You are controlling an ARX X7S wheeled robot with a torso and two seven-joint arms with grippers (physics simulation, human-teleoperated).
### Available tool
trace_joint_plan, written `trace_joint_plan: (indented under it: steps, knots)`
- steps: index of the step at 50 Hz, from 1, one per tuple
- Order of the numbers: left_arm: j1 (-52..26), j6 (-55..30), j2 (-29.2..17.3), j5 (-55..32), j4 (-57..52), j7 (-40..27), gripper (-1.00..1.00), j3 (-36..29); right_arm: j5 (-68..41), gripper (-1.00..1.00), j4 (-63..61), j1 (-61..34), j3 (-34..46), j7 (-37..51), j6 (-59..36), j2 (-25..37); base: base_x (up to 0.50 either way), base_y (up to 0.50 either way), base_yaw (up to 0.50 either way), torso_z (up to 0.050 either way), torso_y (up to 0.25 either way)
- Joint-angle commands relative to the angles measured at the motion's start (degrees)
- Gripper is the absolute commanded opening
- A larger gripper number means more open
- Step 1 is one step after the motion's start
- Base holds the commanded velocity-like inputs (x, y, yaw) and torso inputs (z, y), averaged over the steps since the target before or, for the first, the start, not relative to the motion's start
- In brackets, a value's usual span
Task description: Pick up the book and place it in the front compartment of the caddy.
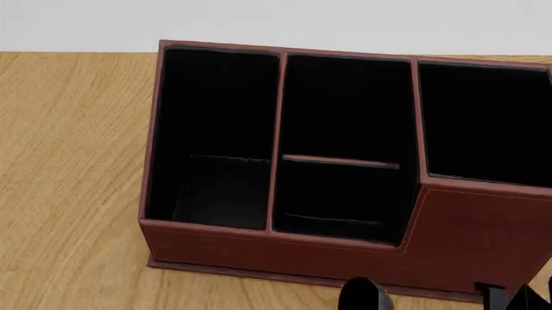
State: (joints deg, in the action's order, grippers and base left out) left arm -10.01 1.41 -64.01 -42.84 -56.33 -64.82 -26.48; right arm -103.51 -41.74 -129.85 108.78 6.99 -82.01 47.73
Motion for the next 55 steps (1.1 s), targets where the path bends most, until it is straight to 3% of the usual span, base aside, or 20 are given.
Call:
trace_joint_plan:
  steps: [1, 14, 24, 37, 55]
  knots:
    - [-0.2, 0.2, -0.3, -0.1, -0.1, -0.2, 1.00, 0.0, 6.3, -1.00, 1.3, -3.4, -9.8, -7.3, 1.2, -1.8, 0.00, 0.00, 0.00, 0.000, 0.000]
    - [0.2, 0.7, -0.6, 0.2, 0.1, -0.4, 1.00, -0.2, 15.4, -1.00, 3.5, -2.4, -16.7, -13.8, 4.4, -2.8, 0.00, 0.00, 0.00, 0.000, 0.000]
    - [-0.1, 0.5, -0.6, 0.2, 0.0, -0.5, 1.00, -0.5, 39.4, -1.00, 10.5, -4.4, -15.9, -27.2, 8.7, -8.2, 0.00, 0.00, 0.00, 0.000, 0.000]
    - [-1.2, 0.1, -0.7, -0.5, 0.0, -0.5, 1.00, -0.6, 67.3, -1.00, 20.8, -4.9, -21.9, -48.2, 12.5, -12.3, 0.00, 0.00, 0.00, 0.000, 0.000]
    - [-1.2, 0.3, -0.7, -0.4, 0.1, -0.5, 1.00, -1.0, 84.4, -1.00, 33.0, -3.9, -25.7, -62.3, 22.7, -17.4, 0.00, 0.00, 0.00, 0.000, 0.001]
